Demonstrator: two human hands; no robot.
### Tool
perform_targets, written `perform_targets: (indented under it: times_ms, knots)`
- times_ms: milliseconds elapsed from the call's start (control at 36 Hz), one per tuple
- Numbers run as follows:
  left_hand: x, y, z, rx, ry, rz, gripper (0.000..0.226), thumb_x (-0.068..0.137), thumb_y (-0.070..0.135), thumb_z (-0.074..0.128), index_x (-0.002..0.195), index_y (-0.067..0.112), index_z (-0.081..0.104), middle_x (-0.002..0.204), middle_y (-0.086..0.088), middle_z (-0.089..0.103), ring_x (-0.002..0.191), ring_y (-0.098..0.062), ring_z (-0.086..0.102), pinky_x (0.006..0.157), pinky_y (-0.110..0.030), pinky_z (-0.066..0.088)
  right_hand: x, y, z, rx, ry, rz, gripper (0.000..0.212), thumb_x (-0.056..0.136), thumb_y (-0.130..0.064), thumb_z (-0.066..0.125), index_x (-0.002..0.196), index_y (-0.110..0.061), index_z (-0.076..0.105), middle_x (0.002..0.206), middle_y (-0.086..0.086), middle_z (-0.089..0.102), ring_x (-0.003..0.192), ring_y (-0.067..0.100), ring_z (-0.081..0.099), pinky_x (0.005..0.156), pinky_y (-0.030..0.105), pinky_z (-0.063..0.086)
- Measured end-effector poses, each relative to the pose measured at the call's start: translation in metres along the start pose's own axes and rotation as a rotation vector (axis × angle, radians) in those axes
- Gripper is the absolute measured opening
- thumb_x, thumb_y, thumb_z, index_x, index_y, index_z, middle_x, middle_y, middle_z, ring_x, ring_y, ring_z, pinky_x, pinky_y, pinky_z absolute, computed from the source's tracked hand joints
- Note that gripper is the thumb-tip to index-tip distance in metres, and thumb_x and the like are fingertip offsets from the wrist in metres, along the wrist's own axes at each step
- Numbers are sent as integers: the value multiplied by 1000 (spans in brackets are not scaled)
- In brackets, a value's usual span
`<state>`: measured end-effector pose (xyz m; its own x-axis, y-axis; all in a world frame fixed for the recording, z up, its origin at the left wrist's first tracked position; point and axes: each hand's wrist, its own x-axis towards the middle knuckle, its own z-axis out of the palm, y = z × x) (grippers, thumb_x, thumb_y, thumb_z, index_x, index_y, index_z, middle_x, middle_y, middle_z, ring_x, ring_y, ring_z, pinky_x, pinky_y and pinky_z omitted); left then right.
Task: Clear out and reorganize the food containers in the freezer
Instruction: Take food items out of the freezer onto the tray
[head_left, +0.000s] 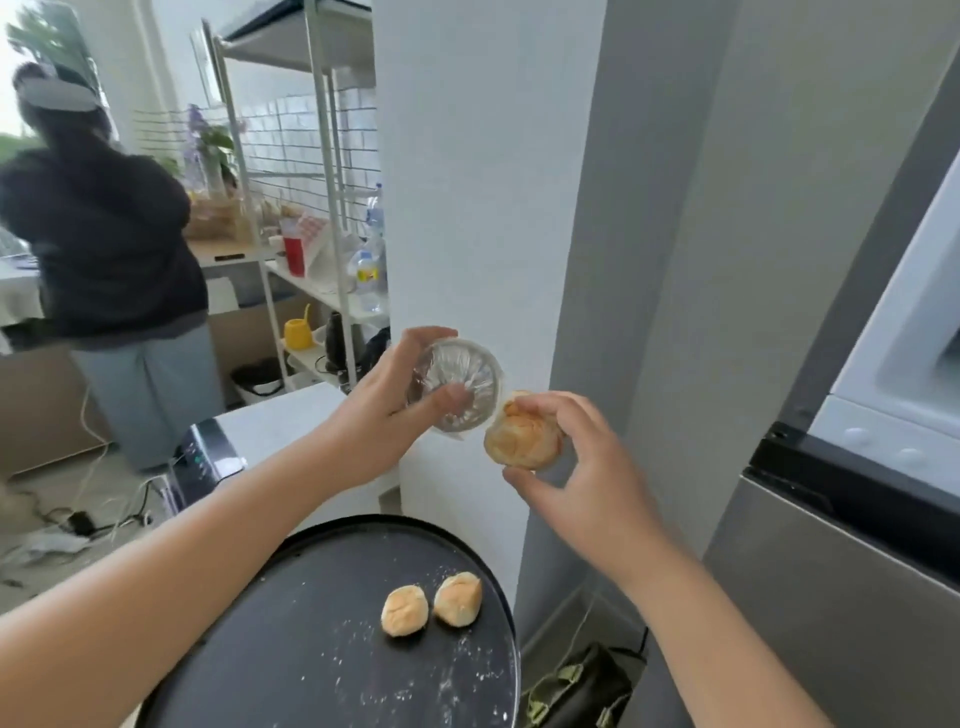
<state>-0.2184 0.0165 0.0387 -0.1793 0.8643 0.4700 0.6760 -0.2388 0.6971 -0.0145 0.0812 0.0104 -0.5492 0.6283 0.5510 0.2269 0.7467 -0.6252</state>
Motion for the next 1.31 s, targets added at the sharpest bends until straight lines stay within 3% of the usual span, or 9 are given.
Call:
perform_targets:
  times_ms: [83, 194, 333, 472, 556, 639, 806, 1056, 1306]
  knots:
    - [-19, -29, -1, 12, -33, -78, 39, 85, 48, 48, 122, 45, 36, 114, 15, 50, 97, 9, 51, 79, -15, 42, -6, 12, 29, 73, -77, 81, 49, 73, -20, 73, 110, -44, 52, 114, -27, 49, 102, -7, 51, 82, 5, 41]
    - [-43, -70, 8, 63, -95, -183, 42, 89, 40, 52, 127, 43, 35, 128, 10, 48, 107, 0, 49, 86, -21, 39, -18, 37, 64, 77, -174, 241, 46, 72, -17, 70, 102, -46, 50, 111, -27, 49, 100, -2, 54, 83, 19, 47]
    - [-77, -122, 35, 62, -139, -430, 69, 83, 36, 67, 141, 30, 29, 122, 11, 46, 109, -9, 49, 89, -23, 38, -42, 72, 95, 4, -270, 411, 40, 70, -32, 74, 100, -40, 50, 102, -19, 54, 101, 9, 53, 79, 27, 46]
    - [-112, -163, 63, 0, -190, -614, 56, 75, 25, 77, 126, 23, 53, 109, 7, 65, 96, -10, 62, 83, -22, 49, -71, 102, 117, -179, -321, 499, 42, 66, -41, 73, 100, -40, 48, 85, -24, 36, 96, 19, 49, 78, 26, 37]
    - [-134, -179, 79, 26, -208, -655, 58, 72, 30, 78, 124, 28, 52, 107, 15, 62, 96, -5, 59, 81, -19, 44, -85, 118, 129, -202, -402, 579, 48, 64, -45, 73, 101, -40, 43, 97, -9, 48, 100, 20, 49, 82, 30, 41]
    - [-150, -189, 94, 130, -211, -695, 62, 68, 44, 76, 124, 38, 50, 110, 18, 60, 98, -9, 56, 89, -29, 43, -93, 131, 140, -208, -513, 607, 51, 64, -46, 75, 98, -39, 38, 105, -10, 54, 94, 18, 54, 72, 31, 44]
    - [-163, -208, 117, 184, -295, -735, 64, 65, 41, 79, 121, 36, 47, 116, 13, 55, 100, -11, 53, 85, -30, 43, -100, 148, 164, -266, -628, 619, 46, 73, -33, 72, 100, -33, 36, 102, -11, 51, 89, 19, 57, 71, 35, 50]
    - [-150, -233, 129, 251, -343, -719, 65, 62, 43, 79, 113, 35, 40, 115, 13, 48, 98, -14, 52, 79, -30, 42, -87, 172, 198, -276, -642, 576, 39, 80, -16, 64, 105, -24, 35, 117, -4, 46, 85, 19, 50, 66, 30, 37]
    - [-124, -249, 136, 489, -272, -466, 68, 68, 31, 78, 126, 23, 43, 116, -3, 49, 99, -27, 55, 81, -37, 45, -72, 190, 215, -125, -558, 632, 33, 78, -13, 64, 104, -23, 46, 116, -5, 48, 81, 16, 54, 68, 30, 45]
